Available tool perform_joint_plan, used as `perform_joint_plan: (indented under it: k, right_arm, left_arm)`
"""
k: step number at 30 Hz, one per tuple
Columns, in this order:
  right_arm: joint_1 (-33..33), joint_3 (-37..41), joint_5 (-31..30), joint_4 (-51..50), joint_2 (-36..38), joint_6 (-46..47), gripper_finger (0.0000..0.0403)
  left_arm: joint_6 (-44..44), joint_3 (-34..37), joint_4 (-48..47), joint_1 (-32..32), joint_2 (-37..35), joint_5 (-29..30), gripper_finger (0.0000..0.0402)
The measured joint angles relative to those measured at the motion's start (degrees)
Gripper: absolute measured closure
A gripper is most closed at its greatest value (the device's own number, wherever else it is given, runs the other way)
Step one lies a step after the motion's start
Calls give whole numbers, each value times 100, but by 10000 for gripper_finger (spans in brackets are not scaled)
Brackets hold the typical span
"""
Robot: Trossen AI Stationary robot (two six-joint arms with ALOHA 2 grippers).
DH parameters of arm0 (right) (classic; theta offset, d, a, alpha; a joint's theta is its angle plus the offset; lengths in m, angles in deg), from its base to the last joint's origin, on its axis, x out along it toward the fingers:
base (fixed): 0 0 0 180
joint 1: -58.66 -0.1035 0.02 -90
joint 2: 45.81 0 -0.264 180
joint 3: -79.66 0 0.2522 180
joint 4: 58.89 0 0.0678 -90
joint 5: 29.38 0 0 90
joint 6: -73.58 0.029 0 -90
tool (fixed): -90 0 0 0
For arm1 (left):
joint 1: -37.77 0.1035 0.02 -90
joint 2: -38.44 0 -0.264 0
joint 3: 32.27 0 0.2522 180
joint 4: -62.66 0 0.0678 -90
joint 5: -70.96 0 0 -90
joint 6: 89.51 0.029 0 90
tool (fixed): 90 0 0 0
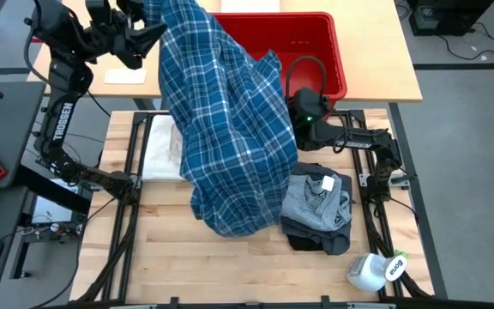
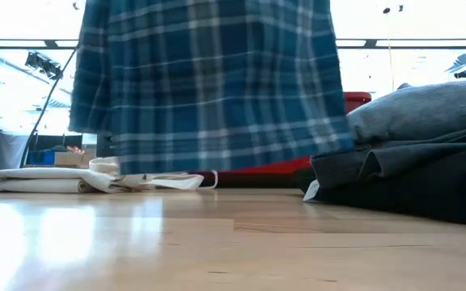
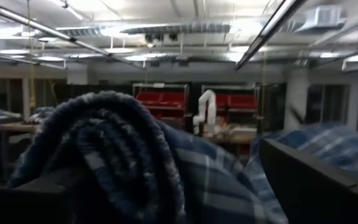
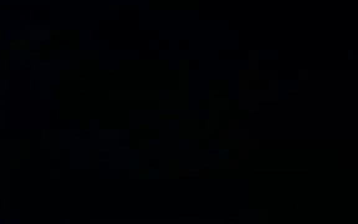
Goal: Fold Laundry from Bin
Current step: Fold the blue checkered pants
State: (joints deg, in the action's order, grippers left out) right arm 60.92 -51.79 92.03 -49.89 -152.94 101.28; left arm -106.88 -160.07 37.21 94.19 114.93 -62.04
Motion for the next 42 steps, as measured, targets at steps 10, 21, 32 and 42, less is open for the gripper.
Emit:
perform_joint_plan:
  k: [10, 21, 32, 42]
  right_arm:
    - [11, -732, 188, -529, 7, -282, 204]
    - [86, -1706, 470, -1695, 91, -555, 204]
    - [219, -1625, 307, -2078, 333, -890, 204]
    - [395, -1625, 447, -2129, 414, -1093, 204]
  left_arm:
    - [914, 0, -923, 482, -40, -291, 28]
    - [1960, -2, -3297, 481, -41, 1498, 28]
    - [2111, -2, -5949, 412, -39, 2034, 28]
    - [1982, 2, -6484, 280, -65, 749, 28]
